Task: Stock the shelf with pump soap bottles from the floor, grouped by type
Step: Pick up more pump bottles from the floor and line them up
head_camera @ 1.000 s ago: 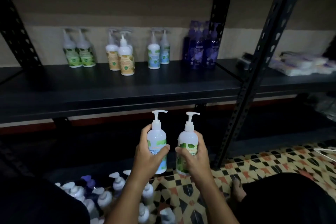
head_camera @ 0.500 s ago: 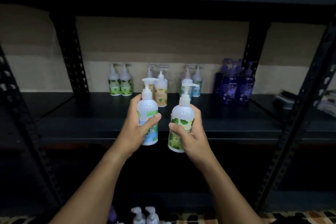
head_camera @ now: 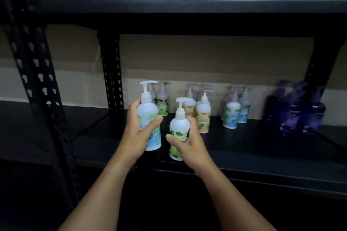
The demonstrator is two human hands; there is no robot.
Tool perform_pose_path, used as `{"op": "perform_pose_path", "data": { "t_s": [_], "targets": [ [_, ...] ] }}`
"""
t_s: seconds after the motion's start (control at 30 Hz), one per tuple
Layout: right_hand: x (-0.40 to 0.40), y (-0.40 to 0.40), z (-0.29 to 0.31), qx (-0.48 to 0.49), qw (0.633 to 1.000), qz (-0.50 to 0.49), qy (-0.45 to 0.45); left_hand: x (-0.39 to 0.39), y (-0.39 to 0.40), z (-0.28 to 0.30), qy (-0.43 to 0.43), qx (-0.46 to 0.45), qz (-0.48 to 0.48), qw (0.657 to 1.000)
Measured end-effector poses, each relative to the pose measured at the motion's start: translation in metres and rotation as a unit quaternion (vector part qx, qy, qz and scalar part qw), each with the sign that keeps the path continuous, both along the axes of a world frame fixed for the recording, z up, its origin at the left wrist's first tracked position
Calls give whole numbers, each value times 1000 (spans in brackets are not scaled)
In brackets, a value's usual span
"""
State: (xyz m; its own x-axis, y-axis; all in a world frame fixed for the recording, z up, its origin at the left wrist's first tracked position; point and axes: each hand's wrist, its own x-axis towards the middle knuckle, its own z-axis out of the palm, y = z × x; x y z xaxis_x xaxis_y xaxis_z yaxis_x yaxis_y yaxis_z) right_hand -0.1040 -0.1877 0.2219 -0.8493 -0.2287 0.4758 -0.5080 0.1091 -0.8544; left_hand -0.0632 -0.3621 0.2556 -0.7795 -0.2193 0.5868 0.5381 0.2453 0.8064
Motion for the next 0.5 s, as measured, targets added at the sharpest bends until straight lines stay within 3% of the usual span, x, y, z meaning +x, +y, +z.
{"op": "perform_pose_path", "data": {
  "t_s": [0.5],
  "targets": [
    [-123, -106, -10, 46, 994, -95, -26, -39, -49, -18, -19, 70, 103, 992]
  ]
}}
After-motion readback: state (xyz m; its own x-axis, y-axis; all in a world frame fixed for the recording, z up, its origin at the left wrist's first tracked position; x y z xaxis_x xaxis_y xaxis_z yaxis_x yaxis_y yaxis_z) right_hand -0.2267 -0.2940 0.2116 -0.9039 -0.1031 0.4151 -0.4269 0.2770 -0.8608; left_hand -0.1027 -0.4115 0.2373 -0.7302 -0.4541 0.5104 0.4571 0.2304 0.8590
